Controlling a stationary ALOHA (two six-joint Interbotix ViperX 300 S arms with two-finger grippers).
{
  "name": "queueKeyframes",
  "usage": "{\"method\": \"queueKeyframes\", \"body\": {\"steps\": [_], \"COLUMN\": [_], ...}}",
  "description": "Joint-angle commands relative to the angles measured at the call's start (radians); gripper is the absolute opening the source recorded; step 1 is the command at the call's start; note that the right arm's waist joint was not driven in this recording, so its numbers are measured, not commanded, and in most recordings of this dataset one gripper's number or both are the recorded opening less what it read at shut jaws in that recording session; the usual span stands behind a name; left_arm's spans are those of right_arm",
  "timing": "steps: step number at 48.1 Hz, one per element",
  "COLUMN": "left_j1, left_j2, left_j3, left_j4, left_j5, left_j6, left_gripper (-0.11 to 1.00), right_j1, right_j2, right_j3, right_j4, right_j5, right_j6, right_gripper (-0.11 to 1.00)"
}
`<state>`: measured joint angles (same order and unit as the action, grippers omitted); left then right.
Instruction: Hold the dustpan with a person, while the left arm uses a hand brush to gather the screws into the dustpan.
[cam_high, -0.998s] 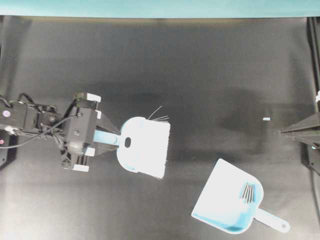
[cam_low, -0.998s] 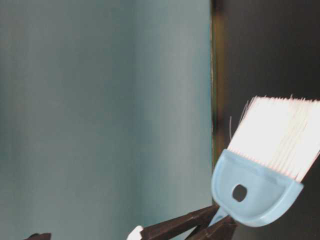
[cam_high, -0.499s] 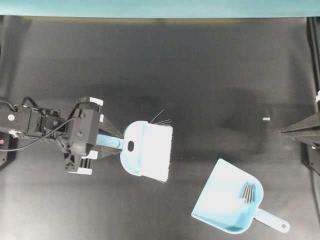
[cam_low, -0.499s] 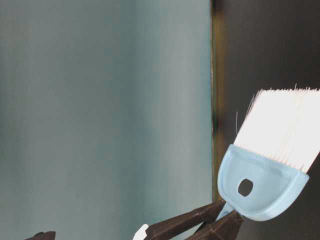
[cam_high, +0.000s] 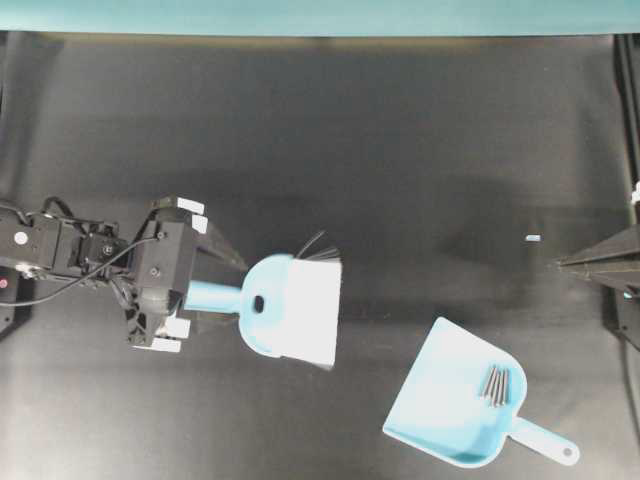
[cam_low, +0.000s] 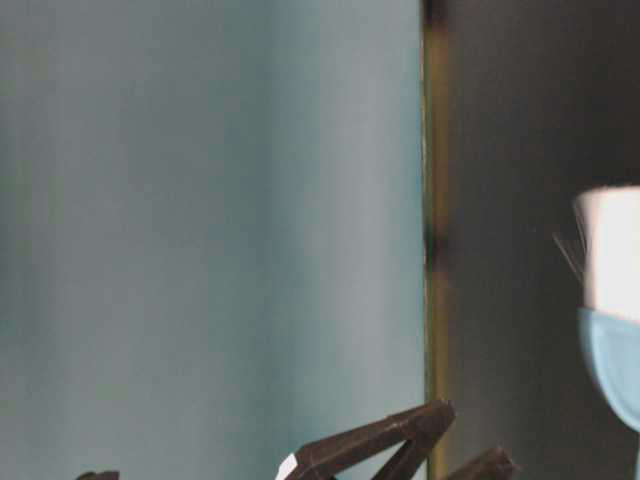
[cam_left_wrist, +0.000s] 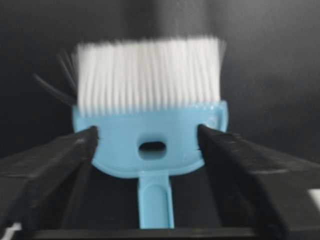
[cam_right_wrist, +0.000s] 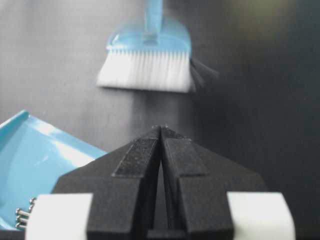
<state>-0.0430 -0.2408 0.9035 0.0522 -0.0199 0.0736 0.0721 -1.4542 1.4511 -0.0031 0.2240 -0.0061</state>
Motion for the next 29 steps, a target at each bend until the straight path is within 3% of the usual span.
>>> {"method": "queueKeyframes", "body": {"steps": [1, 13, 29], "left_j1": [-0.002, -0.002, 0.000], "left_j2": [-0.009, -0.025, -0.227], "left_j3": [-0.008, -0.002, 0.101], "left_j4": [0.002, 0.002, 0.002], "left_j5": [-0.009, -0.012, -0.130], "left_j6": [-0.002, -0.006, -0.026], "left_gripper": [0.82, 0.77, 0.77], "right_j1": [0.000, 0.000, 0.000], "right_j2": [0.005, 0.005, 0.006], "right_j3": [-0.006, -0.005, -0.005], "right_j4": [0.002, 0.002, 0.002], "right_j5": [-0.009, -0.009, -0.009], "right_j6": [-0.005, -0.005, -0.005], "right_gripper": [0.00, 0.00, 0.00]}}
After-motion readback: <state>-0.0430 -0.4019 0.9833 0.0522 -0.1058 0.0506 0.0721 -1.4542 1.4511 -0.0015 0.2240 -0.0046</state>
